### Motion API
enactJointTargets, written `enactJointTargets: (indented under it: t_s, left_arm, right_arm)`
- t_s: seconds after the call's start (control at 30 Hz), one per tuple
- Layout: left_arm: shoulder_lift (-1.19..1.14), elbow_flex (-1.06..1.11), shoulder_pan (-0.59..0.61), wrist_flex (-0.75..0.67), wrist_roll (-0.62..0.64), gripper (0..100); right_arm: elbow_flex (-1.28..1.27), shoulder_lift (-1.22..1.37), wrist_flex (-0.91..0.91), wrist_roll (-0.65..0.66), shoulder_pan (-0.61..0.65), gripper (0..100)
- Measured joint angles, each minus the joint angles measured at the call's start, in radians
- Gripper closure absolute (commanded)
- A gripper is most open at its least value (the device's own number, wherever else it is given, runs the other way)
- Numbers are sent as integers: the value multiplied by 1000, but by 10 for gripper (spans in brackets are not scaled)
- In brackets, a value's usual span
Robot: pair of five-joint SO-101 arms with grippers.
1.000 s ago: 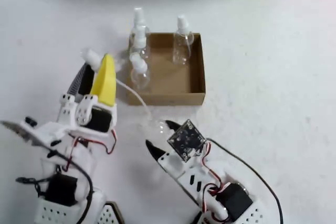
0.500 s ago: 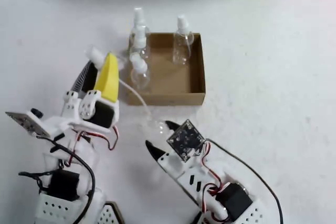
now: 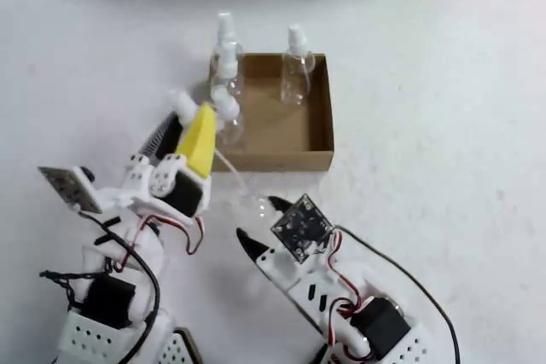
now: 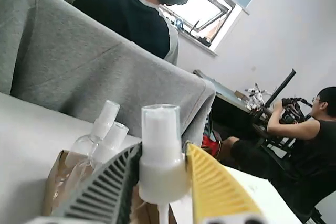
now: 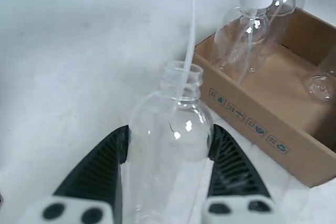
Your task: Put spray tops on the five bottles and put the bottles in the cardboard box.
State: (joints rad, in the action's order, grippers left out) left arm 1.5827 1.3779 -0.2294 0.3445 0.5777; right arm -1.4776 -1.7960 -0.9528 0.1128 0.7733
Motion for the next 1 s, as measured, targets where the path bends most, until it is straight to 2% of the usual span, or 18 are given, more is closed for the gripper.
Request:
enactJointTargets:
  t_s: [0.2,0.47,0.63,0.83,1.0]
  left_arm:
    - [0,0,-9,44,0,980]
    - [0,0,-132,133,-2,980]
    - [0,0,-147,140,-5,980]
    - [0,0,-209,210,-63,980]
    - [0,0,-229,213,-71,980]
  right_arm:
    - [0,0,0,0,0,983]
    - [0,0,0,0,0,983]
    - [0,0,0,0,-6,983]
    - [0,-2,0,0,-26,983]
    - [0,-14,0,2,-26,983]
